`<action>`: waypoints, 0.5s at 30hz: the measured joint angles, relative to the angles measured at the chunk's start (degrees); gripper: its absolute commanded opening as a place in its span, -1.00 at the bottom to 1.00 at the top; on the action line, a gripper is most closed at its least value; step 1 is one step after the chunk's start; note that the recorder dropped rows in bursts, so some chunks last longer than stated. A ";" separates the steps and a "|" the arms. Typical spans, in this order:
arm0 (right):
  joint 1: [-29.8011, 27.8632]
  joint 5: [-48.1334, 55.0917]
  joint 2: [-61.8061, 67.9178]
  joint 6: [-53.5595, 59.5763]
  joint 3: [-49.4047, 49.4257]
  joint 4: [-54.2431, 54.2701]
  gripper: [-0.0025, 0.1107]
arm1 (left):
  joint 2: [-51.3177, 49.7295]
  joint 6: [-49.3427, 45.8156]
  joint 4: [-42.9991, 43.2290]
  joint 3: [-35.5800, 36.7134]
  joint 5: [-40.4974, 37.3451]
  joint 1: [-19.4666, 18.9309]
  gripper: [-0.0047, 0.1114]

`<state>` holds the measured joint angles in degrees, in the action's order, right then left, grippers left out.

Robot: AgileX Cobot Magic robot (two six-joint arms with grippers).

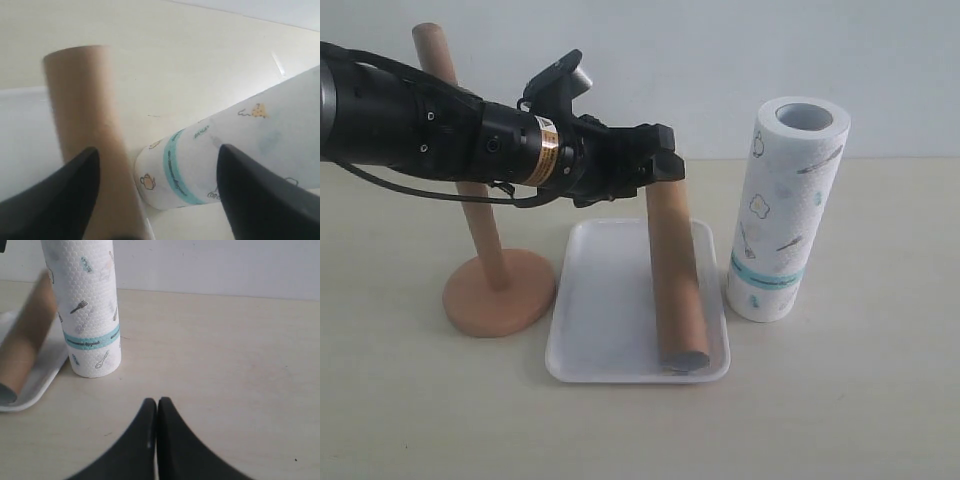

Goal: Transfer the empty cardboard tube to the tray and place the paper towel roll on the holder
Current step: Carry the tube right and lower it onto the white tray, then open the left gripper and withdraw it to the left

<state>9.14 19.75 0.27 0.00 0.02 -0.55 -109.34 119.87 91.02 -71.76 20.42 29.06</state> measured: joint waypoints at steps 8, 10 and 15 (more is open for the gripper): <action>0.00 0.00 0.00 0.00 0.00 0.00 -0.96 | 0.00 0.00 0.00 0.00 1.48 0.00 -0.33; 0.00 0.00 0.00 0.00 0.00 0.00 -0.96 | 0.00 0.00 0.00 0.00 3.65 0.00 -0.78; 0.00 0.00 0.00 0.00 0.00 0.00 -0.96 | 0.23 0.00 2.65 0.00 10.74 0.00 -0.85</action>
<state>9.14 19.75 0.27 0.00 0.02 -0.55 -109.11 119.87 93.67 -71.76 31.16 29.06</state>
